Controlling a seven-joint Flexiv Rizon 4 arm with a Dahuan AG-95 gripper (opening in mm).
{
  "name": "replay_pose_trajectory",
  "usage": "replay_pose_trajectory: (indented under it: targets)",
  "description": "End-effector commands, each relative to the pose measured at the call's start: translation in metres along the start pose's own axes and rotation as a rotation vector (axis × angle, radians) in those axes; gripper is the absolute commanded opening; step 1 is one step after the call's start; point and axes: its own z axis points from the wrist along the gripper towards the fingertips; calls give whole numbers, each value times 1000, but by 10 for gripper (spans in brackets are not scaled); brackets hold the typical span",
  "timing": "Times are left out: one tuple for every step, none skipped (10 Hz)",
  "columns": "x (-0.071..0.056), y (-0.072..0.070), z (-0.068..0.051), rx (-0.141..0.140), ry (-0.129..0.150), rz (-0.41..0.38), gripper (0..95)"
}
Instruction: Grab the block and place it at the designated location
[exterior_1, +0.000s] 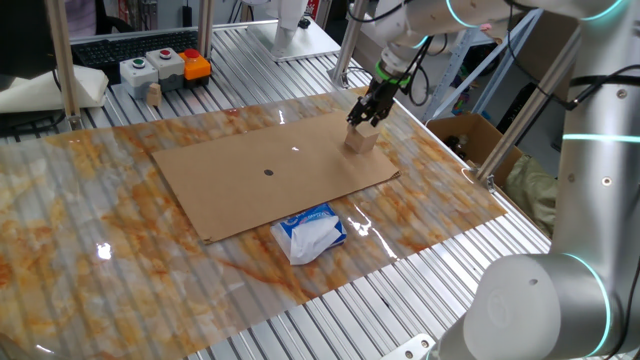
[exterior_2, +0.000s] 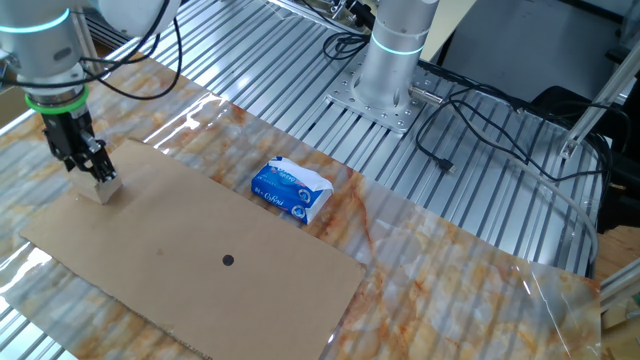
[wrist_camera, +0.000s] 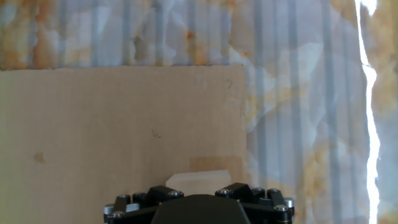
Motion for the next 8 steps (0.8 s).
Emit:
replay_pose_trajectory:
  targets:
    - [-1,-3,7,-1,-3,0,760]
    - [-1,-3,9,-1,-4,1,760]
    - [-1,-4,10,-2,-4,2,760]
    - [-1,-4,10,-3,-5,2,760]
    - [0,-3,10,-9,-3,4,760]
    - [0,-3,11,-16,-3,11,570]
    - [0,-3,11,-22,-2,16,570]
    - [1,-2,12,-29,1,28,570]
